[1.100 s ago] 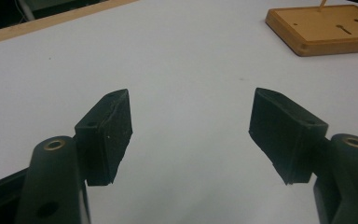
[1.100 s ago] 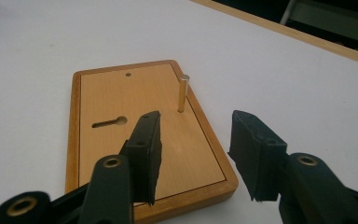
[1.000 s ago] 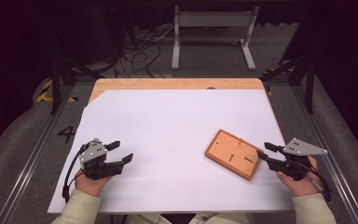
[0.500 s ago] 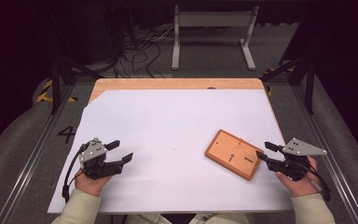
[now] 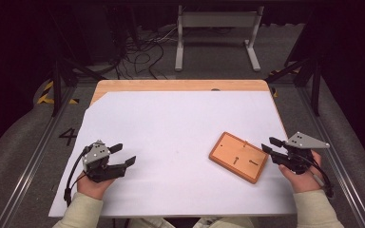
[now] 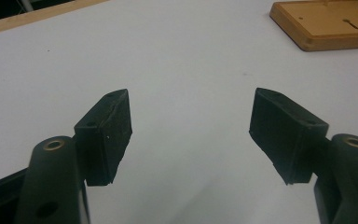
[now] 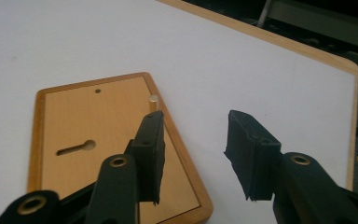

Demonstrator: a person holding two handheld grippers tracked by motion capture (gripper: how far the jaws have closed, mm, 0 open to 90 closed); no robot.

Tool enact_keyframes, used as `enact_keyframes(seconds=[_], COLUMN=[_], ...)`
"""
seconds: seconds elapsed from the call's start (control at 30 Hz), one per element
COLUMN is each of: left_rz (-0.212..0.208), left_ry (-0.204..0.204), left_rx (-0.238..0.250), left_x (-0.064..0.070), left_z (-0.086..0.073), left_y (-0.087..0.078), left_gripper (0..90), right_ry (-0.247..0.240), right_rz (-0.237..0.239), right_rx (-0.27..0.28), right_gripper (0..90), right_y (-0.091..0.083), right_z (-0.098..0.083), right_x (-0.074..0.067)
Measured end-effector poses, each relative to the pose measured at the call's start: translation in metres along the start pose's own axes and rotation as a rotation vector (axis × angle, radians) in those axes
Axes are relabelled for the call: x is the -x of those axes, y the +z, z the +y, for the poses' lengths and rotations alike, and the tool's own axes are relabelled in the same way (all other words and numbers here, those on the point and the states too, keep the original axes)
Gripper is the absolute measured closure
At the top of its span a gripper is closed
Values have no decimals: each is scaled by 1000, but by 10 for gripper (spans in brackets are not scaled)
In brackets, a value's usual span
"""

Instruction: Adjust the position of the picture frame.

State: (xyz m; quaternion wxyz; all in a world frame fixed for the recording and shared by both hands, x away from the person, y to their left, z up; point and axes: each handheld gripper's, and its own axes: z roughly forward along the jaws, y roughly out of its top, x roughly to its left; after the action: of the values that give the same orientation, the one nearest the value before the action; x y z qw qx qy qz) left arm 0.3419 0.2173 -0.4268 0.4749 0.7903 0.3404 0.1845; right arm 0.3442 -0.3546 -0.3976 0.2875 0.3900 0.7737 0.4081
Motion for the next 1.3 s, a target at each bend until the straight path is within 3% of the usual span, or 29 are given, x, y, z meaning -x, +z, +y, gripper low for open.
enact_keyframes(seconds=[0.23, 0.43, 0.67, 0.77, 1.03, 1.3], left_rz=[3, 3, 3, 3, 2, 0], left_ry=[0, -3, -3, -2, -5, -7], left_rx=[-3, -8, -9, -9, -12, -11], left_x=[0, 0, 0, -1, -1, -2], left_z=[0, 0, -1, 0, 0, -1], left_y=[1, 1, 1, 1, 1, 2], left_gripper=[297, 297, 297, 297, 297, 297], right_ry=[12, 38, 76, 112, 175, 193], right_rz=[-25, -54, -62, -42, -54, -61], right_rx=[-47, -106, -185, -214, -308, -335], right_gripper=[713, 898, 900, 900, 900, 900], right_y=[10, 20, 30, 34, 41, 39], right_z=[5, 2, -8, -14, -27, -30], right_x=[6, 12, 20, 23, 28, 25])
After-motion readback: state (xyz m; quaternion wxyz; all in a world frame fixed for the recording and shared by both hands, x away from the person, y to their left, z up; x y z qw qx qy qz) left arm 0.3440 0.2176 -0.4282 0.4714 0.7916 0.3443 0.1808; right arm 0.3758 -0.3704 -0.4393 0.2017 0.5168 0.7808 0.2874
